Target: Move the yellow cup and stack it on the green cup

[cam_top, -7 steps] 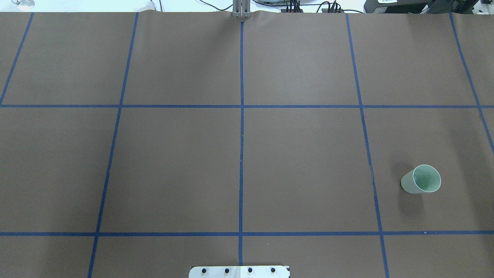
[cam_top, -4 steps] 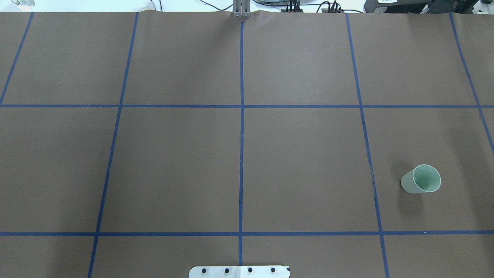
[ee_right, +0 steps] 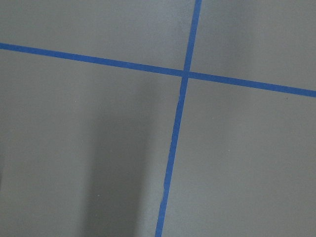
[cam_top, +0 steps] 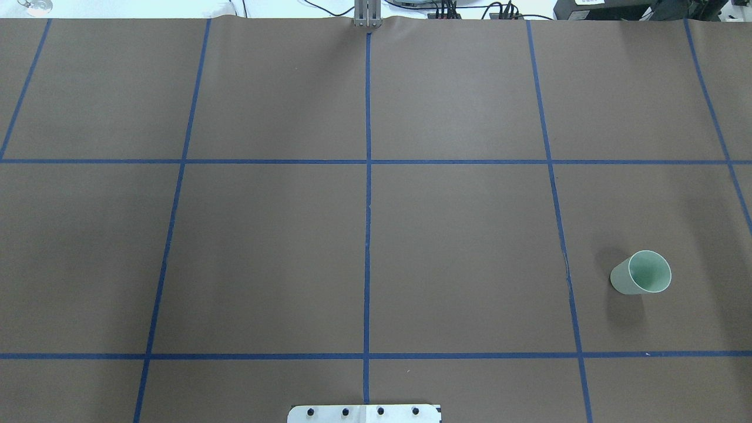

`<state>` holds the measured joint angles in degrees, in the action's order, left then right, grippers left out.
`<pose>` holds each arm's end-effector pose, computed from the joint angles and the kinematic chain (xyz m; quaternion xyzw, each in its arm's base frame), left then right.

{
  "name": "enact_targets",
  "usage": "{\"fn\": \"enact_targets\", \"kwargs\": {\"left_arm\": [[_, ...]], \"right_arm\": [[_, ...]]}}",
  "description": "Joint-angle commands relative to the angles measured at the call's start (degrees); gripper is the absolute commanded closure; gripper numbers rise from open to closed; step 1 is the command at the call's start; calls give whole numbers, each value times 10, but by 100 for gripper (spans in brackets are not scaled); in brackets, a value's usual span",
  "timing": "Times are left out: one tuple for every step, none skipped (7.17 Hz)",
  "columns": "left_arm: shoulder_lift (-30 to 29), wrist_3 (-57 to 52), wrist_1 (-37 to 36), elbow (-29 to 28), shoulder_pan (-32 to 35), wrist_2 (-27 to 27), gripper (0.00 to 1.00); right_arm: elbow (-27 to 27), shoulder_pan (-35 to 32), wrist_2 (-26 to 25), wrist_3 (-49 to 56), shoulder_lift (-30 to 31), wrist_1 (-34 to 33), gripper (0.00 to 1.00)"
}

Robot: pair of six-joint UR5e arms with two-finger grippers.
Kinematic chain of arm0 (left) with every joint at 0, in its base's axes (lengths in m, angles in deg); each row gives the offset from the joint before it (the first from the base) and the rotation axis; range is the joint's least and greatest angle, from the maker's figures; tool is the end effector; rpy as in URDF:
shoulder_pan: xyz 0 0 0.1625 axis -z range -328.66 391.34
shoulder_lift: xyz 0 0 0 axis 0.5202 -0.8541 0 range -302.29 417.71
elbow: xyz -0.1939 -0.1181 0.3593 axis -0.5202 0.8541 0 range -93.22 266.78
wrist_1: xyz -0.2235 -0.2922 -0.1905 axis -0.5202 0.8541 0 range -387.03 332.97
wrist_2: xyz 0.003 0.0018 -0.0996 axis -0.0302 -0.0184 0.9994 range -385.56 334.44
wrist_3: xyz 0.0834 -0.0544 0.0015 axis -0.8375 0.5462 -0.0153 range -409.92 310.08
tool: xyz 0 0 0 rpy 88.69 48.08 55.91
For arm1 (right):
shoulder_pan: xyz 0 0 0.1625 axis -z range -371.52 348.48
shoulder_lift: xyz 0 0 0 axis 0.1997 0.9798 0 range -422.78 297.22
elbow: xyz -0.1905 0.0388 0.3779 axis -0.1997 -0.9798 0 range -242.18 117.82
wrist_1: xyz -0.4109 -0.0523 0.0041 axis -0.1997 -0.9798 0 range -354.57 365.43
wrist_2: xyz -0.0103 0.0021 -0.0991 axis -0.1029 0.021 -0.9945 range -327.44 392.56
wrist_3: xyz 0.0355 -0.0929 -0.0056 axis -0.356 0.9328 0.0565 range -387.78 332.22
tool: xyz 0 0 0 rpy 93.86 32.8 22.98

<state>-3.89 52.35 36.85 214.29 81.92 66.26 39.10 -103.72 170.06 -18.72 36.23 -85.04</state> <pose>0.0591 -0.2769 0.5985 -0.0633 -0.1345 -0.5175 0.8427 0.0763 -0.4244 0.6309 0.0538 -0.3994 -0.0610 0.9132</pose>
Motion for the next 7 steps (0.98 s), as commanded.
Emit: {"fn": "enact_targets", "kwargs": {"left_arm": [[-4,223,-29,-85,-117,-7,0],[-36,283,-29,-154,-157,-6,0],[-59,333,-24,-210,-179,-5,0],[-81,373,-20,-247,-198,-2,0],[-90,407,-19,-285,-214,-1,0],[-90,428,-20,-292,-216,-1,0],[-94,458,-21,-304,-222,4,0]], "right_arm": [[0,0,0,0,0,-1,0],[-1,0,0,0,0,-1,0],[-2,0,0,0,0,0,0],[-3,0,0,0,0,-1,0],[-4,0,-1,0,0,-1,0],[-5,1,-2,0,-1,-2,0],[-6,1,-3,1,-1,-2,0]]}}
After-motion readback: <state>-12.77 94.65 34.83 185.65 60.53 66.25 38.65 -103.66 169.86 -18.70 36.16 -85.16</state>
